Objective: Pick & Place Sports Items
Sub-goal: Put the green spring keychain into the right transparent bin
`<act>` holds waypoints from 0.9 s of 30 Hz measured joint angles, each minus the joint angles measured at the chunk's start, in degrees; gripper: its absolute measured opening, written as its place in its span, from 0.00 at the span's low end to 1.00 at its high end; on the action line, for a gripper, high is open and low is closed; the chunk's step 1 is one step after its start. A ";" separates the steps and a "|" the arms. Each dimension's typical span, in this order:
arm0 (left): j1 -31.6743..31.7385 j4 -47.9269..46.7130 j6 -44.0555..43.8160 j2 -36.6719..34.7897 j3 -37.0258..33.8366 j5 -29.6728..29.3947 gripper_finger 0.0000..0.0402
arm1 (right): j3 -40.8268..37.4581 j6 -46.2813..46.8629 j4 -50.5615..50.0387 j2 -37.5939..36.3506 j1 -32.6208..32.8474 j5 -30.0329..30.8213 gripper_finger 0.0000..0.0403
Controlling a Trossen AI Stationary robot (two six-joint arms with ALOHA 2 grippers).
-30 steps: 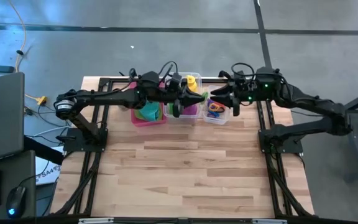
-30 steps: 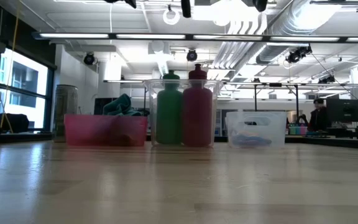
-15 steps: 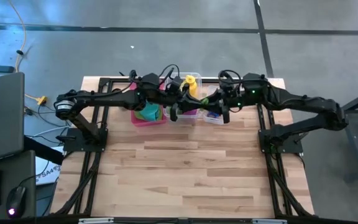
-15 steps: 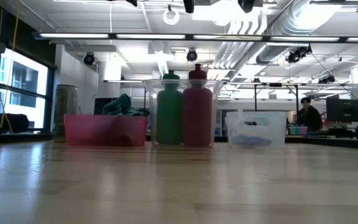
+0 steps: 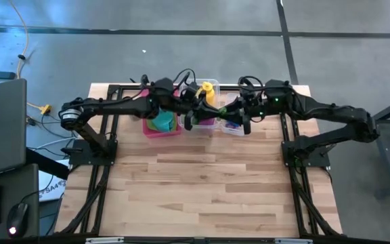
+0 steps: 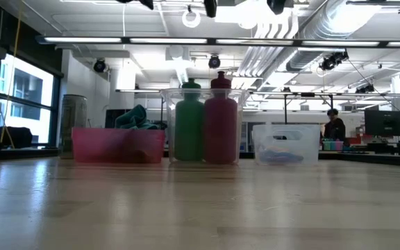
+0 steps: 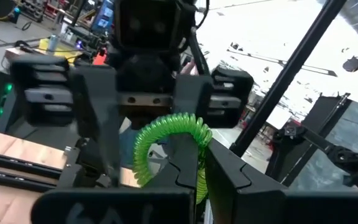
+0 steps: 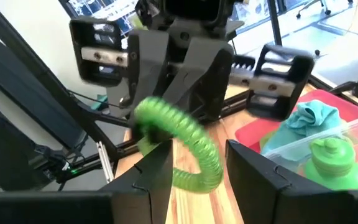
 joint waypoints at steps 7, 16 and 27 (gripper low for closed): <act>0.92 -1.28 0.00 0.00 0.00 0.85 0.02 | 0.00 0.22 -2.49 0.00 0.05 -0.31 0.35; 1.29 -3.74 0.02 0.00 -0.07 3.87 0.02 | 0.00 0.02 -2.32 0.00 0.03 -0.39 0.23; 2.32 -3.80 0.04 0.00 -0.07 5.68 0.05 | 0.00 -0.42 -2.29 0.00 0.03 -0.39 0.03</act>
